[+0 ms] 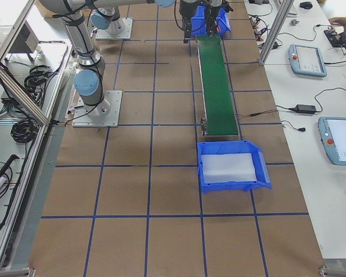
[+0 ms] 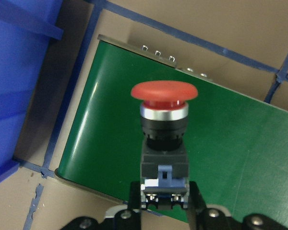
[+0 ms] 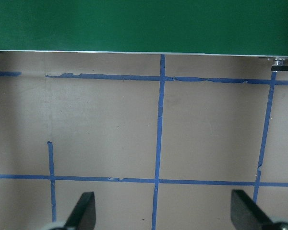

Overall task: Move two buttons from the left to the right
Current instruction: 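Release the red button onto the conveyor and raise the left gripper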

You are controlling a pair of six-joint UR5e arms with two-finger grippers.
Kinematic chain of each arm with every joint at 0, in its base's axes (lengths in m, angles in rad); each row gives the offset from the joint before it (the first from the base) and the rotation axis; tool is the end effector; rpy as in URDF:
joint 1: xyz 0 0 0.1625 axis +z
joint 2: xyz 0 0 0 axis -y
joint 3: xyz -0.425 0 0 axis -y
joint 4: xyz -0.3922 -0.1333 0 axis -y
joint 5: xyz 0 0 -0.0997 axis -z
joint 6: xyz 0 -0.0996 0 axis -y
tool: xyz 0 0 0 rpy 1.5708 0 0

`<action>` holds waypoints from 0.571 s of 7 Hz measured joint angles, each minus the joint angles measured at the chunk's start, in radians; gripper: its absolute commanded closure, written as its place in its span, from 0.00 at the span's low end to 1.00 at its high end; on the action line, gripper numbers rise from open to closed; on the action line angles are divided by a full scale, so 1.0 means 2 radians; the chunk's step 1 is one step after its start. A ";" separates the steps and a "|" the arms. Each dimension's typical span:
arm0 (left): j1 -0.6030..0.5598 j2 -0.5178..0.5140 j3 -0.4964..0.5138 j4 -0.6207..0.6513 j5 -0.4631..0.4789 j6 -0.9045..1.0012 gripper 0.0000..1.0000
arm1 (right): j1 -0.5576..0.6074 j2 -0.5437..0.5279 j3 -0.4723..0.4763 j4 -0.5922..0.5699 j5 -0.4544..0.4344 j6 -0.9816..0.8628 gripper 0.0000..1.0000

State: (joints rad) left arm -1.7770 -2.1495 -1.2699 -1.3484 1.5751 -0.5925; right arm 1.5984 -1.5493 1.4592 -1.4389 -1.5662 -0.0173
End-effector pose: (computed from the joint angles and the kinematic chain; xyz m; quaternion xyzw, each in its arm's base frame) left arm -0.2741 -0.6615 0.3058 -0.1918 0.9810 0.0247 0.0128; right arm 0.1474 -0.4913 0.5190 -0.0224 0.9995 0.0209 0.0022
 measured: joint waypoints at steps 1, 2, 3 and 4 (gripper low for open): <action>-0.002 -0.003 -0.001 0.001 0.000 -0.002 0.45 | 0.000 0.000 0.000 0.000 0.000 0.000 0.00; -0.002 -0.005 -0.002 0.002 0.002 -0.002 0.13 | 0.000 0.000 0.000 0.000 0.000 0.000 0.00; -0.003 -0.007 -0.003 0.002 0.003 -0.002 0.00 | 0.000 0.000 0.001 0.000 0.000 0.000 0.00; -0.003 -0.009 -0.002 0.002 0.004 -0.002 0.00 | 0.000 0.000 0.001 0.000 0.000 0.000 0.00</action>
State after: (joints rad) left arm -1.7822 -2.1684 -1.2740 -1.3439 1.5834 -0.5967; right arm 1.5984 -1.5487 1.4603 -1.4389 -1.5665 -0.0169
